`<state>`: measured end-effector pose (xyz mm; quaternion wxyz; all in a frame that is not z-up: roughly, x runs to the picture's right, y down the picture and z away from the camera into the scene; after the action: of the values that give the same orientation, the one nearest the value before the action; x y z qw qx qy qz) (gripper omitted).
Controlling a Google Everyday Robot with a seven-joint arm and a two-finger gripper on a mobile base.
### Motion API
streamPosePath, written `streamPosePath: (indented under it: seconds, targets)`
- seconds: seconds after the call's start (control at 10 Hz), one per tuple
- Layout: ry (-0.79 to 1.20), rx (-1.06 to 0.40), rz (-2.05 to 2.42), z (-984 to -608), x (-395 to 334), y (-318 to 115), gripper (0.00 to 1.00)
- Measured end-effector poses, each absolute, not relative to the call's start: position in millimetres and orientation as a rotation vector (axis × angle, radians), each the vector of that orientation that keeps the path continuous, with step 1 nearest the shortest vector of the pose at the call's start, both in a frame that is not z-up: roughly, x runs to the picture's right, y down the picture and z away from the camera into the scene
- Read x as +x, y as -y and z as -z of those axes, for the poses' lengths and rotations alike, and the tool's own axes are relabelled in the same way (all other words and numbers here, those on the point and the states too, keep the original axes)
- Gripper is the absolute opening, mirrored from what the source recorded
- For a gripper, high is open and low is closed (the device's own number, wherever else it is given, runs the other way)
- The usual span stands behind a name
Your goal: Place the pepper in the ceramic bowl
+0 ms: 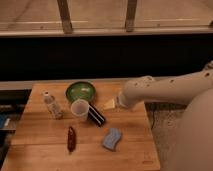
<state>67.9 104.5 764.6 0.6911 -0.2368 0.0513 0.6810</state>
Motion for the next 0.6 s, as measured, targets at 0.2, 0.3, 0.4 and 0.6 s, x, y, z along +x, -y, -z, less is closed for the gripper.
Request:
streamPosePath:
  seconds: [0.2,0.3,0.4,0.6]
  targets:
    - [-0.115,-0.53,-1.52,-764.8,67.3,-105.0,0.8]
    - [-0.115,-0.531,-1.52,-764.9,67.3,-105.1,0.8]
    - [-0.116,-0.53,-1.52,-764.9,67.9,-105.2,0.8]
    - [-0.119,-0.527,-1.499,-764.3,65.0,-106.4,0.8]
